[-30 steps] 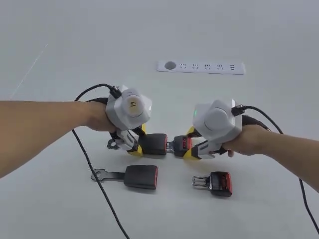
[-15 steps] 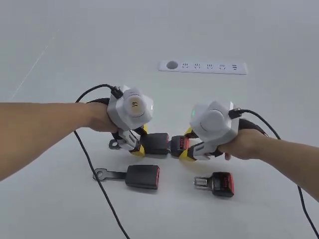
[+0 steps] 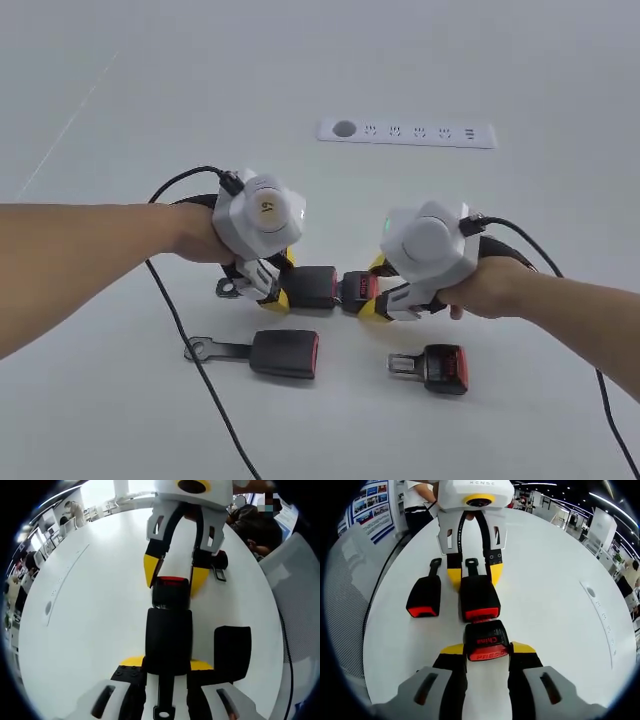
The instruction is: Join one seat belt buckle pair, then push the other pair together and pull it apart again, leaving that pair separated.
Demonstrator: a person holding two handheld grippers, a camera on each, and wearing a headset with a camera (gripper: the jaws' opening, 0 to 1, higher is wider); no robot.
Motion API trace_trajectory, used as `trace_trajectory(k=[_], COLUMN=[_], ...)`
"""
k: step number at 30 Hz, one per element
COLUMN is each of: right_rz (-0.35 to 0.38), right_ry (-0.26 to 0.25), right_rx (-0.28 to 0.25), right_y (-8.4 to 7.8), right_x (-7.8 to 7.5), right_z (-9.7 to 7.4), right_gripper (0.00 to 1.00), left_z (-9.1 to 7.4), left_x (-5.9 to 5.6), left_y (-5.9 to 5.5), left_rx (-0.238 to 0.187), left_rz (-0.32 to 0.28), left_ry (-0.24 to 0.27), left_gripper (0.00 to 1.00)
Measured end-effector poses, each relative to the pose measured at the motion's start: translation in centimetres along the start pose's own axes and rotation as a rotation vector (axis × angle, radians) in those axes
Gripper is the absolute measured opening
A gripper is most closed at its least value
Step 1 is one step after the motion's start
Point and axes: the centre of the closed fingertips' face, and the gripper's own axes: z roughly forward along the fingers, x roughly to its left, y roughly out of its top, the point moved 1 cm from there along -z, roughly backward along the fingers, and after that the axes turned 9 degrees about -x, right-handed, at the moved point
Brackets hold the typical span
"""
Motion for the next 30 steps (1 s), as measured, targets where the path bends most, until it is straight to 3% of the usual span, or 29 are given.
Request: trace_trajectory(k=[3, 10, 14, 17, 23, 30], right_rz=[-0.009, -0.075, -0.075, -0.066, -0.062, -0.073], right_ry=[0.003, 0.037, 0.034, 0.028, 0.029, 0.047], right_rx=[-0.001, -0.018, -0.001, 0.019, 0.025, -0.007], right_y=[0.10, 0.01, 0.19, 0.28, 0.07, -0.02], right_x=[0.26, 0.05, -0.07, -0.09, 0.10, 0.02], right_z=[0.06, -0.42, -0.20, -0.11, -0.20, -0.63], right_gripper=[0.29, 0.28, 0.28, 0.28, 0.27, 0.26], left_z=[0.03, -0.04, -0.03, 0.08, -0.06, -0.01], left_x=[0.11, 0.17, 0.30, 0.18, 0.43, 0.31], left_y=[-0.09, -0.39, -0.46, -0.17, -0.52, -0.52], left_rx=[0.001, -0.040, -0.034, 0.006, -0.011, -0.035], left_rz=[-0.001, 0.002, -0.002, 0.013, -0.001, 0.016], left_ry=[0.001, -0.007, 0.000, 0.000, 0.010, -0.009], left_gripper=[0.30, 0.30, 0.30, 0.30, 0.30, 0.30])
